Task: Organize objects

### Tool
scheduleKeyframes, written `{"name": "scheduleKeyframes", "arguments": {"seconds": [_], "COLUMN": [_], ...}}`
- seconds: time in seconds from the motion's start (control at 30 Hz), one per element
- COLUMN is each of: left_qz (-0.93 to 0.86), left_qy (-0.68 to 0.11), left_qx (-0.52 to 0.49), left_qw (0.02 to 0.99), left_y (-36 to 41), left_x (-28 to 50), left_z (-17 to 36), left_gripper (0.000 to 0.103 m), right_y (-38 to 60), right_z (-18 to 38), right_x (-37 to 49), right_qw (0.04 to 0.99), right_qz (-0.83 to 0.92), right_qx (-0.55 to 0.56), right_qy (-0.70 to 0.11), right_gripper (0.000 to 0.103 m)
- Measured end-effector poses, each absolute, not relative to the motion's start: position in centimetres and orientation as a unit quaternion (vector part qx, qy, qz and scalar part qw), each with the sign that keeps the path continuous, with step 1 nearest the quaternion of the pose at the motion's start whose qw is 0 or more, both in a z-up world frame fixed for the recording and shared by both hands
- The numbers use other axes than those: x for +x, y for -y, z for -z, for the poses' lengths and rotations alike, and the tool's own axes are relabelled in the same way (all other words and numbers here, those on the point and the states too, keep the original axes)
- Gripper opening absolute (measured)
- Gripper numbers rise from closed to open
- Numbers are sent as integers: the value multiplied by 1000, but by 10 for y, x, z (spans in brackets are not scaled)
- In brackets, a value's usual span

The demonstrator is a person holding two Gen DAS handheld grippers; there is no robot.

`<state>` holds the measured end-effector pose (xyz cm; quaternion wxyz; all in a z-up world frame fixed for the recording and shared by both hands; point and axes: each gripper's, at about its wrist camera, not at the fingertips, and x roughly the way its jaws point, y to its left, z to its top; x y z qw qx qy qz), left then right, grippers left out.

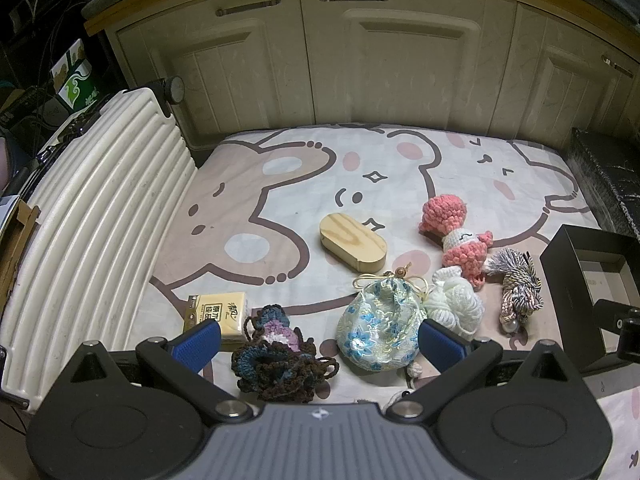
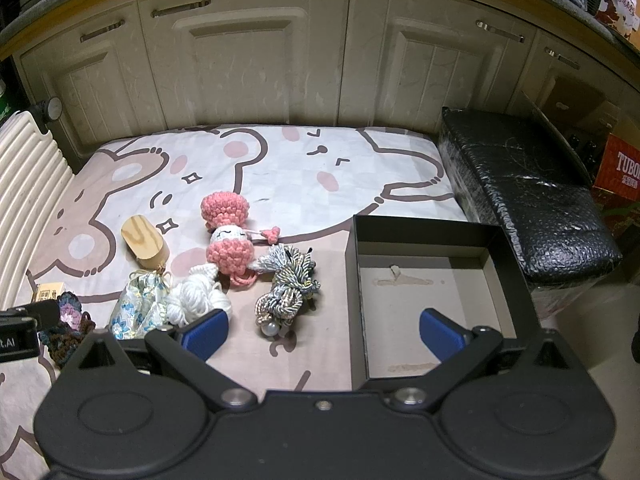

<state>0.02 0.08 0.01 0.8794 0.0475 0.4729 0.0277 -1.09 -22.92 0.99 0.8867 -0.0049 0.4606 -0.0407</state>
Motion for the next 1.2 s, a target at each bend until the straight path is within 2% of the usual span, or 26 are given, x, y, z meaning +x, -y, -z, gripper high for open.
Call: {"name": "scheduleKeyframes", "arguments": {"seconds": [1.2], "left_qz": [-27], "left_qy": [-474], "left_qx": [44], "left_qw": [879], "left_y": [1], "left_x": [1], "left_z": [0], "left_gripper": [103], "right_y": [228], "right_z": [-8], "right_x": [-10], "right_qw": [886], "right_qz": [41], "right_qx": [-6], "right_qy": [-462], "right_gripper": [103]}}
